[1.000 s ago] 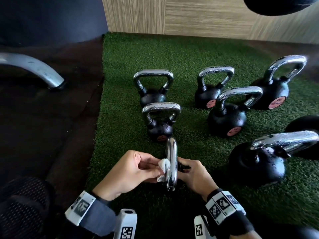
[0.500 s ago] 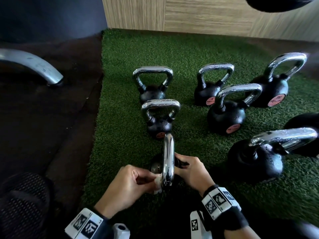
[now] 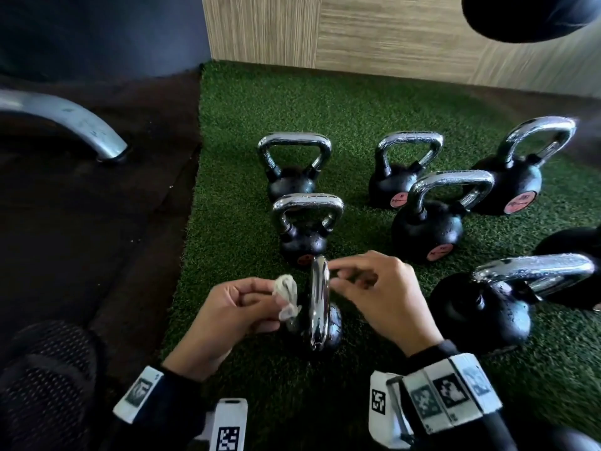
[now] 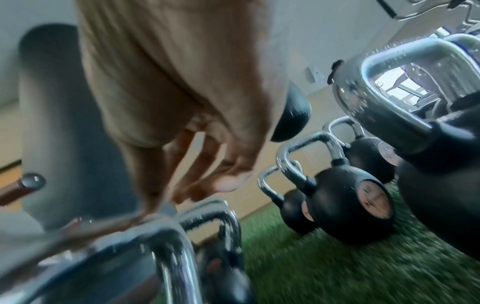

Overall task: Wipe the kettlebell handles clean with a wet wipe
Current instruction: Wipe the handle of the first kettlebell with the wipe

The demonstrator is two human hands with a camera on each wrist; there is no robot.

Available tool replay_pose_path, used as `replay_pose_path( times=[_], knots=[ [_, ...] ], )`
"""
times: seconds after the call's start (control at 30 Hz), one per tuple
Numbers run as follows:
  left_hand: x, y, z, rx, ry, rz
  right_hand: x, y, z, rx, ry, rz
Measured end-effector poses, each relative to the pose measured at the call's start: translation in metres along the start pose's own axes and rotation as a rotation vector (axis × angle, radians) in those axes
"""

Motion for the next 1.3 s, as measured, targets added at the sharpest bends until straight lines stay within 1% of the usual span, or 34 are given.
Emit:
replay_pose_path(
  times=[0.07, 0.1, 0.13, 0.2, 0.27, 0.37, 0.43, 0.53, 0.57, 0.63, 0.67, 0.73, 0.83, 0.87, 0.93, 0.97, 1.0, 1.07, 1.1, 1.2, 1.3],
  knots=[
    [0.004, 0.001, 0.01, -0.005, -0.103, -0.017, 0.006, 0.0, -0.031, -0.111, 0.088, -0.161],
    [0.007, 0.002, 0.015, -0.008, -0.125, -0.032, 0.009, -0.001, -0.042, -0.149, 0.116, -0.202],
    [0.011, 0.002, 0.018, -0.006, -0.134, -0.052, 0.009, -0.002, -0.05, -0.175, 0.138, -0.207],
    [0.018, 0.002, 0.023, 0.004, -0.123, -0.075, 0.008, -0.002, -0.058, -0.201, 0.165, -0.16],
    [0.022, 0.004, 0.026, 0.024, -0.087, -0.07, 0.006, -0.002, -0.059, -0.218, 0.182, -0.11],
    [0.025, 0.008, 0.033, 0.107, 0.051, -0.062, 0.005, -0.004, -0.059, -0.221, 0.208, -0.061],
    [0.025, 0.012, 0.038, 0.171, 0.139, -0.085, 0.009, -0.006, -0.056, -0.193, 0.214, -0.043],
    [0.025, 0.014, 0.04, 0.214, 0.303, -0.11, 0.01, -0.006, -0.046, -0.148, 0.179, -0.014],
    [0.026, 0.015, 0.04, 0.221, 0.349, -0.121, 0.008, -0.004, -0.041, -0.126, 0.161, -0.004],
    [0.024, 0.016, 0.033, 0.193, 0.407, -0.19, 0.0, 0.0, -0.023, -0.057, 0.135, 0.032],
    [0.019, 0.017, 0.024, 0.183, 0.497, -0.229, -0.006, 0.002, -0.012, -0.017, 0.126, 0.064],
    [0.013, 0.019, 0.004, 0.179, 0.764, -0.318, -0.017, 0.004, 0.011, 0.076, 0.092, 0.132],
    [0.025, 0.023, -0.029, 0.201, 1.092, -0.388, -0.013, 0.003, 0.04, 0.182, 0.005, 0.133],
    [0.038, 0.024, -0.036, 0.283, 1.174, -0.416, -0.007, 0.002, 0.048, 0.207, -0.012, 0.113],
    [0.069, 0.022, -0.042, 0.534, 1.258, -0.466, 0.009, 0.002, 0.06, 0.247, -0.034, 0.059],
    [0.078, 0.022, -0.043, 0.607, 1.237, -0.456, 0.017, 0.002, 0.064, 0.261, -0.038, 0.034],
    [0.082, 0.023, -0.042, 0.64, 1.172, -0.417, 0.024, 0.002, 0.068, 0.278, -0.035, 0.013],
    [0.077, 0.027, -0.037, 0.64, 0.99, -0.341, 0.036, 0.002, 0.075, 0.311, -0.023, -0.026],
    [0.073, 0.03, -0.037, 0.621, 0.92, -0.328, 0.041, 0.001, 0.079, 0.325, -0.021, -0.044],
    [0.065, 0.034, -0.039, 0.593, 0.826, -0.364, 0.051, 0.0, 0.082, 0.317, -0.047, -0.051],
    [0.06, 0.04, -0.043, 0.548, 0.816, -0.415, 0.051, 0.004, 0.073, 0.255, -0.074, 0.01]
  ],
)
Point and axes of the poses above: each hand's wrist, its own y-axis towards the middle knuckle, its own x-axis out of the palm, z = x × y, the point moved 8 cm from there along y, towards the middle knuckle, and after that the axes turned 4 degrees about z, right-handed, at the moved point
